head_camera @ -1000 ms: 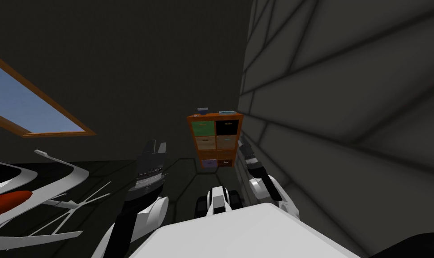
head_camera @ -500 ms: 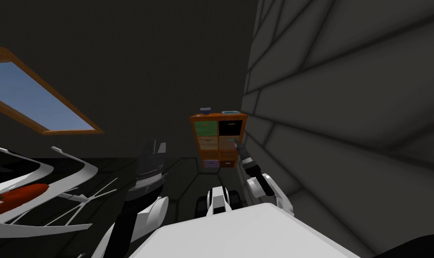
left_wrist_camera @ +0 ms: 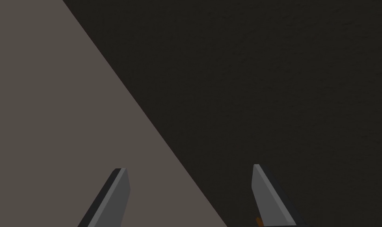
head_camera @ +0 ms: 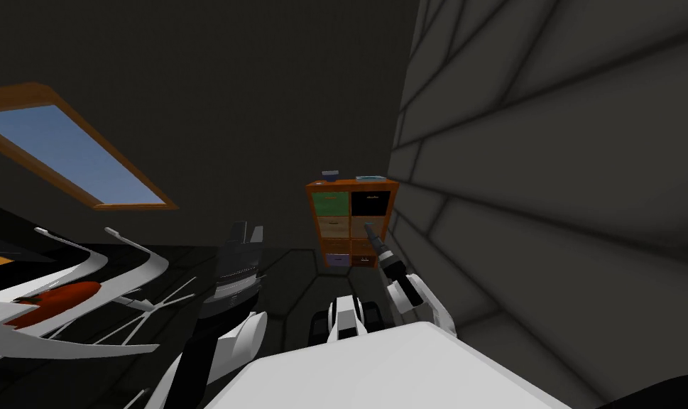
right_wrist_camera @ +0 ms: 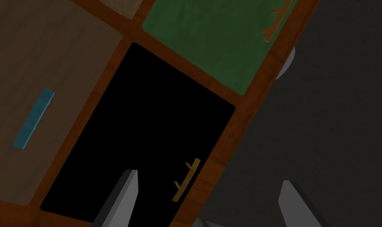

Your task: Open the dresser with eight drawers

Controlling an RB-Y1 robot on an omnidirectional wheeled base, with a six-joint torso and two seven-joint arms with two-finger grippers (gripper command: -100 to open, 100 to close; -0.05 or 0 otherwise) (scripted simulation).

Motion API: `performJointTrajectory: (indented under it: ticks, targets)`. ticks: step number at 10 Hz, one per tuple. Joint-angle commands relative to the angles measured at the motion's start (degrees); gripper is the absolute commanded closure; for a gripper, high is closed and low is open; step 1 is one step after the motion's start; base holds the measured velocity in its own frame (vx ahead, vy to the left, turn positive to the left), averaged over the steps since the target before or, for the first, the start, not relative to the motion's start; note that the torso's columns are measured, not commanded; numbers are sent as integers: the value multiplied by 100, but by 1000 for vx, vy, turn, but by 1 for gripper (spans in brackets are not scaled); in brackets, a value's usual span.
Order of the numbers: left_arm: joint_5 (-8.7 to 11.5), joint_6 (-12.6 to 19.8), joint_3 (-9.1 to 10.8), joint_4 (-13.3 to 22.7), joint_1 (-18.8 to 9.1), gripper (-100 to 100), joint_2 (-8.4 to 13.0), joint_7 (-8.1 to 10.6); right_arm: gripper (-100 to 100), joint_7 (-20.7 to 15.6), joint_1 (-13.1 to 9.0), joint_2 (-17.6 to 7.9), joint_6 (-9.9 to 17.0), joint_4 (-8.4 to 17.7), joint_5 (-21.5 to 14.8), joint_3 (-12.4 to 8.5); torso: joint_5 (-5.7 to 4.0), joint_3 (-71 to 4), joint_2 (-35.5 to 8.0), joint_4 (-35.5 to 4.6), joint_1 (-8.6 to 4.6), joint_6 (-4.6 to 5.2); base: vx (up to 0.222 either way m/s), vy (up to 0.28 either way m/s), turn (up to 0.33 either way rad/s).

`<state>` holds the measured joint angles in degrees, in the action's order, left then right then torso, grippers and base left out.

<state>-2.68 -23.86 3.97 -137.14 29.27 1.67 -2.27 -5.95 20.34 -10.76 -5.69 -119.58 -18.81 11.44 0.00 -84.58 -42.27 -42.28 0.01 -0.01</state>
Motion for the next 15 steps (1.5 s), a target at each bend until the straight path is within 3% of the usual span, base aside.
performJointTrajectory:
  ticks: [1, 2, 3, 4, 10, 15]
  targets:
    - [0, 0, 0, 0, 0, 0, 0, 0, -100, -173, -102, -44, 397, 182, -418, 147, 0, 1, -2, 0, -3, 2, 28, 35, 80]
    - [0, 0, 0, 0, 0, 0, 0, 0, -100, -173, -102, -44, 443, 182, -498, 147, 0, 1, -2, 0, 1, 0, 25, 30, 48]
    - [0, 0, 0, 0, 0, 0, 0, 0, -100, -293, -177, -66, 672, 317, -719, 254, 0, 1, -3, -1, -2, 2, 32, 33, 88]
    - [0, 0, 0, 0, 0, 0, 0, 0, -100, -293, -177, -66, 714, 317, -815, 254, 0, 0, -1, 0, -1, 0, 31, 24, 53]
    - [0, 0, 0, 0, 0, 0, 0, 0, -100, -665, -414, -134, 1562, 762, -1801, 584, 0, 0, 0, 0, 0, 0, 33, 36, 68]
    - [0, 0, 0, 0, 0, 0, 0, 0, -100, -1048, -670, -204, 2375, 1284, -2614, 920, 0, 1, -2, 0, -2, 3, 35, 32, 74]
